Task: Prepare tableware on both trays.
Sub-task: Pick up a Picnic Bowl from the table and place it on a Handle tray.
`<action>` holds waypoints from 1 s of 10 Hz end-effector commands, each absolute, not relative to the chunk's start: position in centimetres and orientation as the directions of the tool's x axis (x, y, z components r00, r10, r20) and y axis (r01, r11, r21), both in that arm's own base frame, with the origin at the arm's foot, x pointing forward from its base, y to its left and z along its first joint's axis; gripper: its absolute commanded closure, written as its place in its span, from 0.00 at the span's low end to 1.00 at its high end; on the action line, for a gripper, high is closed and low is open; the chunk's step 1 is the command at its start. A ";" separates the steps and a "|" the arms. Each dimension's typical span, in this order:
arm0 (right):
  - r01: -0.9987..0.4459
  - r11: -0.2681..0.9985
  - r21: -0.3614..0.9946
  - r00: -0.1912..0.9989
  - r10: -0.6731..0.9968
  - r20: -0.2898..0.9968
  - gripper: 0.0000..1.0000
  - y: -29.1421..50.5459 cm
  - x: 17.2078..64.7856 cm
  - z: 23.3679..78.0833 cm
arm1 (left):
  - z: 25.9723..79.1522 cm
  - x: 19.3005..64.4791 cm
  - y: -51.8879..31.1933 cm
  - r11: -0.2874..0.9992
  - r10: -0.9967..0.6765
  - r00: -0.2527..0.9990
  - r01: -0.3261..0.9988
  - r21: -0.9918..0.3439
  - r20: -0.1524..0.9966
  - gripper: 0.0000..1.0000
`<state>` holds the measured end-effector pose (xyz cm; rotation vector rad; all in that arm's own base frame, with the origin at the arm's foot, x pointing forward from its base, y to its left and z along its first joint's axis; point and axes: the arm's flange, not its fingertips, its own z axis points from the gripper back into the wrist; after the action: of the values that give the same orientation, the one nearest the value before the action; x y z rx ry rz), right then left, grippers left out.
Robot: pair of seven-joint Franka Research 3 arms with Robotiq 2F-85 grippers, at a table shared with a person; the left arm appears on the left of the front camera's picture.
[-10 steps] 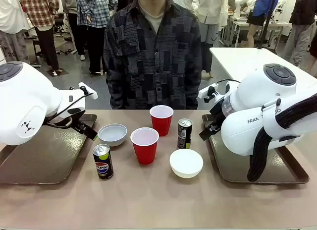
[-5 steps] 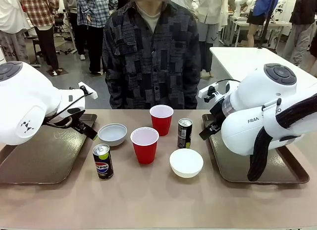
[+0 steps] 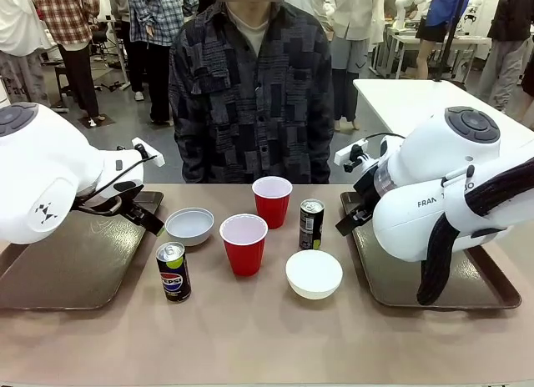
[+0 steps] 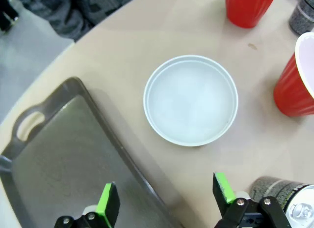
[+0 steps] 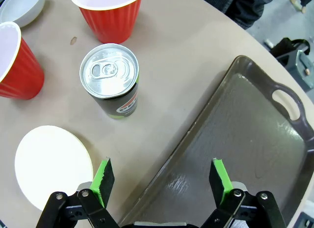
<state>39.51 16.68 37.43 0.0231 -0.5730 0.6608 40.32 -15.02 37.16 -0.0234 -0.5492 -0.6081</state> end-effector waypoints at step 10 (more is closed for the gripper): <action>-0.564 0.820 -0.101 0.764 0.564 0.312 0.00 11.1 25.2 43.2 | 45.1 29.3 -8.3 0.775 -0.596 0.723 0.631 0.016 0.348 0.00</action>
<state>33.91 14.93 45.85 0.0186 -0.4057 0.6604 35.67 -11.66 46.17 -0.0747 -0.4248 -0.6389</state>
